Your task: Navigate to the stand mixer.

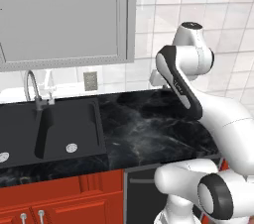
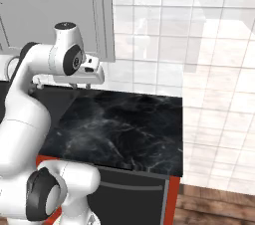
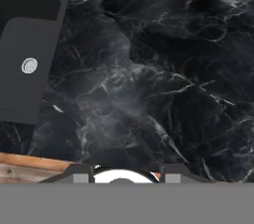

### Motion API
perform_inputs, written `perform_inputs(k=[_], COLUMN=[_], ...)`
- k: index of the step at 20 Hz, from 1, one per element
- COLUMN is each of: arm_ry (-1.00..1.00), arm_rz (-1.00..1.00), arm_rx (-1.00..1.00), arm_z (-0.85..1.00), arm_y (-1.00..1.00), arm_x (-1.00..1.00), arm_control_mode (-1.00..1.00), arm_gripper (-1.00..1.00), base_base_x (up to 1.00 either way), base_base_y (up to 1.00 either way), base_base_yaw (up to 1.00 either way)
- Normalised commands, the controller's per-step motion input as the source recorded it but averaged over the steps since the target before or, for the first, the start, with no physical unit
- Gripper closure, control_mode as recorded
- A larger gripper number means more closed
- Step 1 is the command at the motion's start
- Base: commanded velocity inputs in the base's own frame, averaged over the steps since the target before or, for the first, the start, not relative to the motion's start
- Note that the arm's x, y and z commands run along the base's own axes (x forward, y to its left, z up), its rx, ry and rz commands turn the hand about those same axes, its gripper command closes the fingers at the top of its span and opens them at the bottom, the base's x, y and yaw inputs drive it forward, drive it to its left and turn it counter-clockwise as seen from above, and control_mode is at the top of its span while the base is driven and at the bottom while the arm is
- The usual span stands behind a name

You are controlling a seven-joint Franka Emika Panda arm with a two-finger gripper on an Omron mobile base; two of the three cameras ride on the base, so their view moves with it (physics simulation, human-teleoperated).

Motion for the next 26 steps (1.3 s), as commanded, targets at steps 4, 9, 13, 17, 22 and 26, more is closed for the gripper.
perform_inputs(k=[4, 9, 13, 17, 22, 26], arm_ry=[0.0, -0.03, -0.06, -0.02, 0.0, 0.0], arm_rz=[-0.02, -0.07, -0.05, -0.08, -0.03, 0.0], arm_rx=[0.0, 0.0, 0.0, 0.0, 0.02, 0.04], arm_z=[0.0, 0.0, 0.0, 0.0, 0.08, 0.29], arm_y=[0.0, 0.0, 0.0, -0.07, -0.25, -0.23], arm_x=[-0.62, -1.0, -1.0, -1.0, -0.79, -0.22], arm_control_mode=[-1.0, -1.0, -1.0, -1.0, -1.0, -1.0], arm_gripper=[-1.0, -1.0, -1.0, -1.0, -1.0, -1.0], base_base_x=[0.0, 0.0, 0.0, 0.0, 0.0, 0.0], base_base_y=[0.0, 0.0, 0.0, 0.0, 0.0, 0.0], base_base_yaw=[0.0, 0.0, 0.0, 0.0, 0.0, 0.0])
